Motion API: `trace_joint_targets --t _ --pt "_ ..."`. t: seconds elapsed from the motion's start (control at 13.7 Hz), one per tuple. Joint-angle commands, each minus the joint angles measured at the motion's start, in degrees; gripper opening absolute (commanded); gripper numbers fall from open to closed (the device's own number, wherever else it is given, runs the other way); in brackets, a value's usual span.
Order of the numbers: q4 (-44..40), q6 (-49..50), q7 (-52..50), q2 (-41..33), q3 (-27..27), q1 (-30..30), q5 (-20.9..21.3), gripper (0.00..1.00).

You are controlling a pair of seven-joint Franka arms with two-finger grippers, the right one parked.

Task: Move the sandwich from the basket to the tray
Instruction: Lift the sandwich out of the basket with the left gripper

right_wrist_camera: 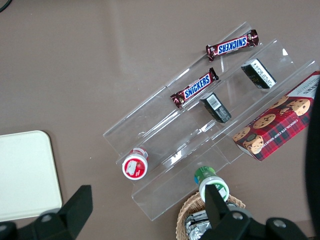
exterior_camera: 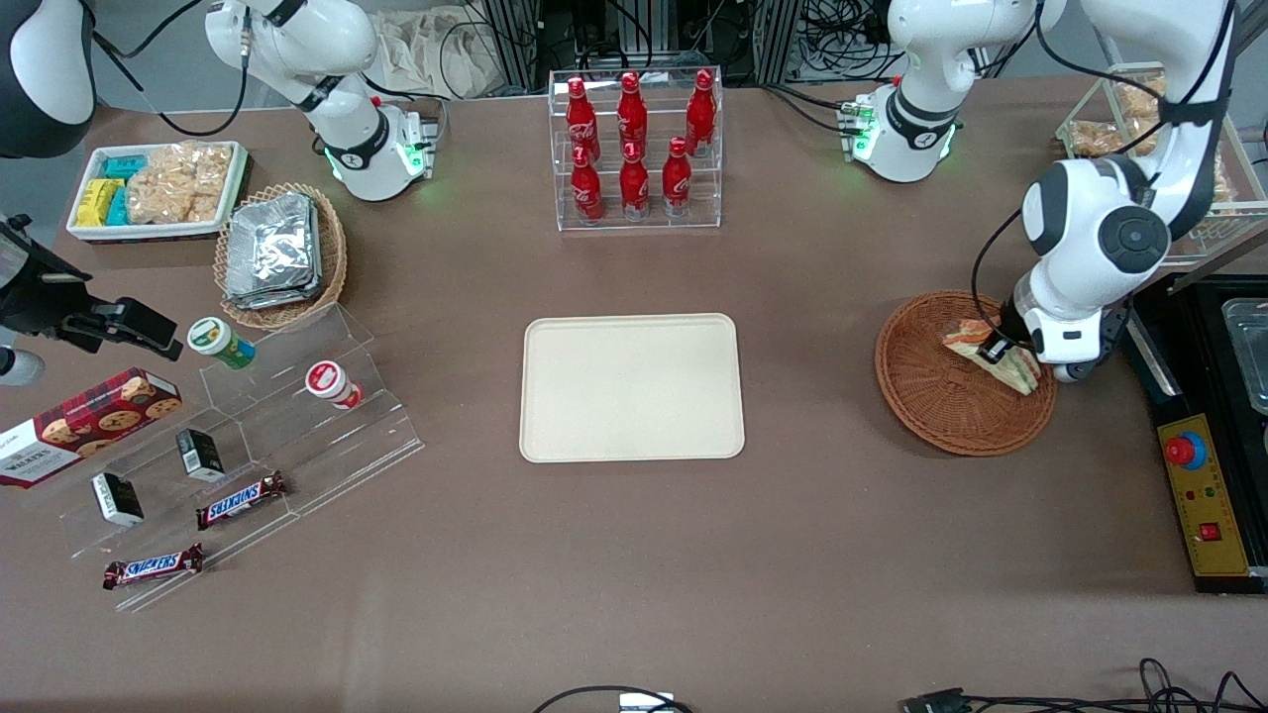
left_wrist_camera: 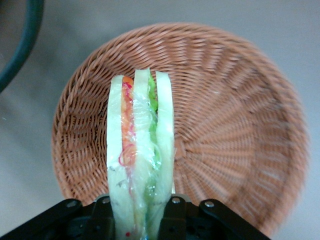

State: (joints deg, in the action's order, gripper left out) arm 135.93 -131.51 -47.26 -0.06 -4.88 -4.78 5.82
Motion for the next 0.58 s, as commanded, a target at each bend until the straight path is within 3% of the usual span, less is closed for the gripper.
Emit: trace_joint_targets --t 0.0,0.51 --pt "-8.11 10.62 1.99 -1.17 -4.95 0.21 0.95 0.00" --pt "-12.61 12.24 3.32 -2.49 -19.53 0.47 -0.10 0.00"
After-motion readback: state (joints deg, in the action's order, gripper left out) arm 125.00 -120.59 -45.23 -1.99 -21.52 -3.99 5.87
